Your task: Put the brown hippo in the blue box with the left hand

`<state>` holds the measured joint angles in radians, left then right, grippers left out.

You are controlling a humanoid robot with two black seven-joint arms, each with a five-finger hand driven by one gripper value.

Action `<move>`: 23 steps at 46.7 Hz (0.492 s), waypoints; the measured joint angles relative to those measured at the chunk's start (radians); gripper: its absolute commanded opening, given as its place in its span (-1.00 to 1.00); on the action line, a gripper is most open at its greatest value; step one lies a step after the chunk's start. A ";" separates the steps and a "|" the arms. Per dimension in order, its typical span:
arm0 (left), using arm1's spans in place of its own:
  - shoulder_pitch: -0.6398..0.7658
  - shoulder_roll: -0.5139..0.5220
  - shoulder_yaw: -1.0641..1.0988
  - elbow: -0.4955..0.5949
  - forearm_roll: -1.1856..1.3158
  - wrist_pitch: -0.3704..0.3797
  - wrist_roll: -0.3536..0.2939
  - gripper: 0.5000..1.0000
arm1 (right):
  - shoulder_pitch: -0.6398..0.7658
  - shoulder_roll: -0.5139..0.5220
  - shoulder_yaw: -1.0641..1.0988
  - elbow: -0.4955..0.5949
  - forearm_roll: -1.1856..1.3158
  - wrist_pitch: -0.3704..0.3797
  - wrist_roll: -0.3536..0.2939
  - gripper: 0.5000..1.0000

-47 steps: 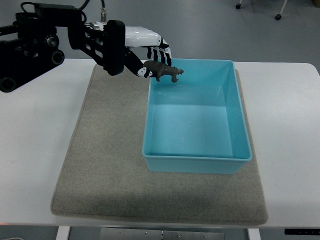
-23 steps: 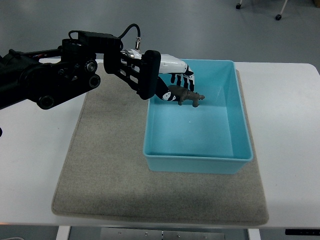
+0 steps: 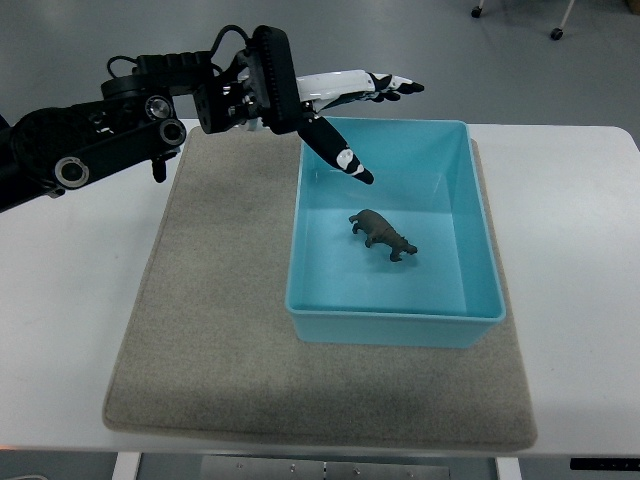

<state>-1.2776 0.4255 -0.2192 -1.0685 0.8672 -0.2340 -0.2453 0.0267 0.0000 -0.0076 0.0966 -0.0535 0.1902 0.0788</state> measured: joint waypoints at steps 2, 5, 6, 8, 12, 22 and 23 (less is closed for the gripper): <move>0.002 0.016 -0.005 0.004 -0.048 -0.002 0.001 0.99 | 0.000 0.000 0.000 0.000 0.000 0.000 0.000 0.74; 0.005 0.025 -0.016 0.017 -0.122 -0.010 0.002 0.99 | 0.000 0.000 0.000 0.000 0.000 0.000 0.000 0.74; 0.007 0.027 -0.018 0.023 -0.147 -0.012 0.002 0.99 | 0.000 0.000 0.000 0.000 0.000 0.000 0.000 0.74; 0.017 0.030 -0.020 0.035 -0.205 -0.014 0.003 0.99 | 0.000 0.000 0.000 0.000 0.000 0.000 0.000 0.74; 0.035 0.053 -0.020 0.052 -0.330 -0.015 0.003 0.99 | 0.000 0.000 0.000 0.000 0.000 0.000 0.000 0.74; 0.117 0.092 -0.021 0.111 -0.657 -0.060 0.009 0.99 | -0.001 0.000 0.000 0.000 0.000 0.000 0.000 0.74; 0.127 0.093 -0.021 0.121 -0.689 -0.069 0.011 0.99 | 0.000 0.000 0.000 0.000 0.000 0.000 0.000 0.74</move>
<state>-1.1510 0.5181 -0.2406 -0.9474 0.1783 -0.3028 -0.2346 0.0262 0.0000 -0.0076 0.0966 -0.0535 0.1901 0.0788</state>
